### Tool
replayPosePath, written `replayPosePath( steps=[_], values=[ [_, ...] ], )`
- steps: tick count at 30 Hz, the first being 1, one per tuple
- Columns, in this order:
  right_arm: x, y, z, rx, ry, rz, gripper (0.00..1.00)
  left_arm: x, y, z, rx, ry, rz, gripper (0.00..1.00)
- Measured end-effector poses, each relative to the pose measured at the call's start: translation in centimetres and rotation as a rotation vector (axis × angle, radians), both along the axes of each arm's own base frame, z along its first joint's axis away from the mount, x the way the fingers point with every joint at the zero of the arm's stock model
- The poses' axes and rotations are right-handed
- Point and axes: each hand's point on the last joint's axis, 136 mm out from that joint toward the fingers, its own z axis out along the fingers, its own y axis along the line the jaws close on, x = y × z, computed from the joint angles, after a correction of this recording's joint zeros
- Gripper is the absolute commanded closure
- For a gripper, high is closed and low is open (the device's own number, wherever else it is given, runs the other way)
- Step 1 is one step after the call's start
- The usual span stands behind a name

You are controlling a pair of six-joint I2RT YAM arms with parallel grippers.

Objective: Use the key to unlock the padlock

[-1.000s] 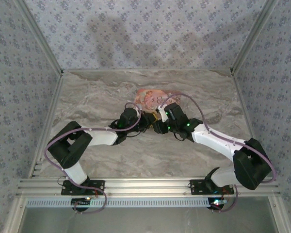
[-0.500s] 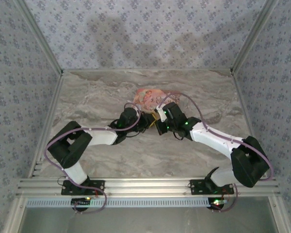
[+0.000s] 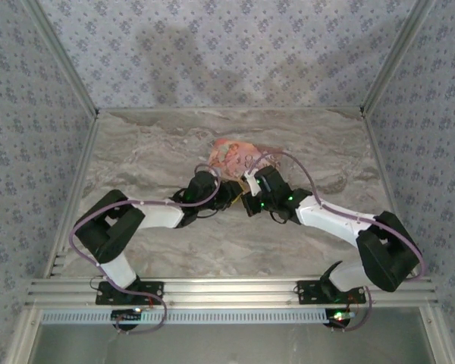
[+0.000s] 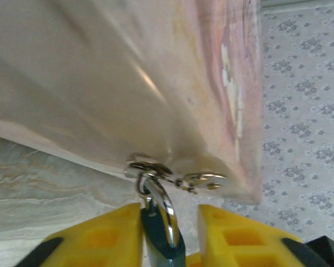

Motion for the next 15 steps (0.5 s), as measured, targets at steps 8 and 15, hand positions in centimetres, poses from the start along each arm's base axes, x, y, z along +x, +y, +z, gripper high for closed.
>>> replayPosePath(
  steps=[8, 15],
  values=[
    [-1.4, -0.3, -3.6, -0.025, 0.064, 0.001, 1.0, -1.1, 1.3, -2.1, 0.03, 0.027, 0.016, 0.6],
    [-1.3, -0.3, -3.7, -0.026, 0.065, 0.001, 1.0, -1.2, 2.2, -0.5, 0.027, -0.01, 0.037, 0.59]
  ],
)
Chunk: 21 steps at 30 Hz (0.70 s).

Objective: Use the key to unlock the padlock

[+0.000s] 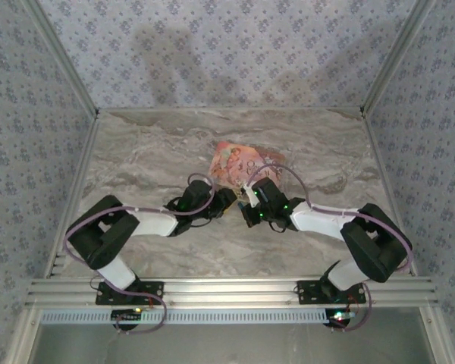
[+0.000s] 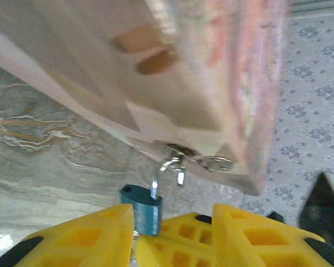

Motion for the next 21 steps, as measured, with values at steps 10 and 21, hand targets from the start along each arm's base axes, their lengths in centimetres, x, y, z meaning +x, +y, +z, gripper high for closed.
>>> replayPosePath(
  steps=[10, 21],
  values=[
    [-0.2, 0.0, 0.1, -0.014, -0.013, 0.011, 1.0, 0.8, 3.5, 4.1, 0.05, -0.104, 0.062, 0.51],
    [-0.3, -0.4, 0.7, -0.036, -0.038, 0.027, 1.0, 3.7, 10.4, 7.6, 0.292, -0.188, 0.165, 0.36]
  ],
)
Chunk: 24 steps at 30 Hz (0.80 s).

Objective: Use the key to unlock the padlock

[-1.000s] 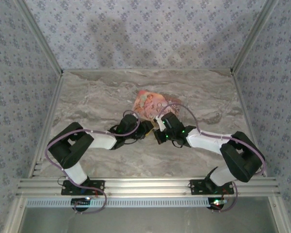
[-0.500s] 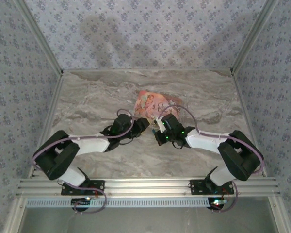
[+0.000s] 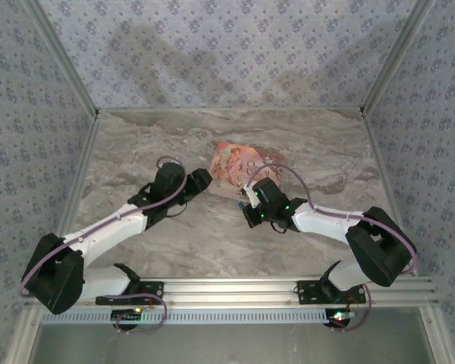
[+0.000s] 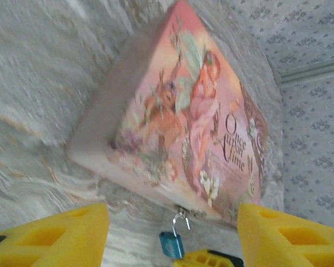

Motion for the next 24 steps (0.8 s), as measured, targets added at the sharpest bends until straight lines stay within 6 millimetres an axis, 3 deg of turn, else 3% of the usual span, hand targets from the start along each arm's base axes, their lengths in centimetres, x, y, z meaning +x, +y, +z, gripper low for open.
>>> replayPosePath(
  steps=[5, 12, 24],
  values=[
    [-0.2, -0.2, -0.1, -0.023, -0.007, 0.016, 1.0, 2.7, 1.3, 0.1, 0.058, 0.009, 0.011, 0.35],
    [-0.1, -0.4, 0.1, -0.064, -0.035, 0.039, 1.0, 5.7, -0.3, -2.0, 0.099, 0.077, -0.063, 0.36],
    [0.1, -0.7, 0.3, -0.1, -0.064, 0.061, 1.0, 6.7, -3.1, -5.7, 0.079, 0.18, -0.164, 0.41]
  ],
)
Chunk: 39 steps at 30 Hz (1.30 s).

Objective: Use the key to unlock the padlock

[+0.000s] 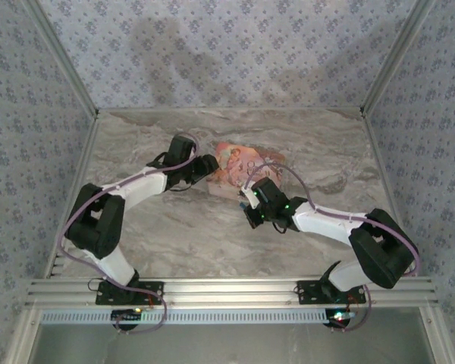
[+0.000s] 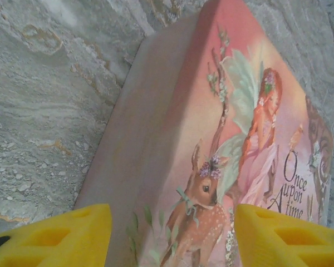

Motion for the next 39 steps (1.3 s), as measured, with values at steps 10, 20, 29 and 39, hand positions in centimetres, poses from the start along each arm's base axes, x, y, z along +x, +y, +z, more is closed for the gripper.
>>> replayPosePath(
  steps=[10, 20, 29, 39],
  values=[
    [0.3, -0.1, 0.1, -0.071, -0.078, 0.054, 1.0, 0.0, -0.7, -0.1, -0.029, 0.004, -0.025, 0.43],
    [0.8, 0.5, 0.8, -0.097, -0.159, 0.115, 1.0, 0.3, -0.9, -0.3, -0.039, -0.003, -0.024, 0.44],
    [1.0, 1.4, 1.1, -0.127, -0.199, 0.179, 1.0, 0.7, -0.9, -0.3, -0.032, -0.02, -0.011, 0.44],
    [1.7, 1.0, 0.6, -0.196, -0.288, 0.221, 1.0, 1.0, -0.8, -0.3, -0.027, -0.029, -0.004, 0.44]
  ],
)
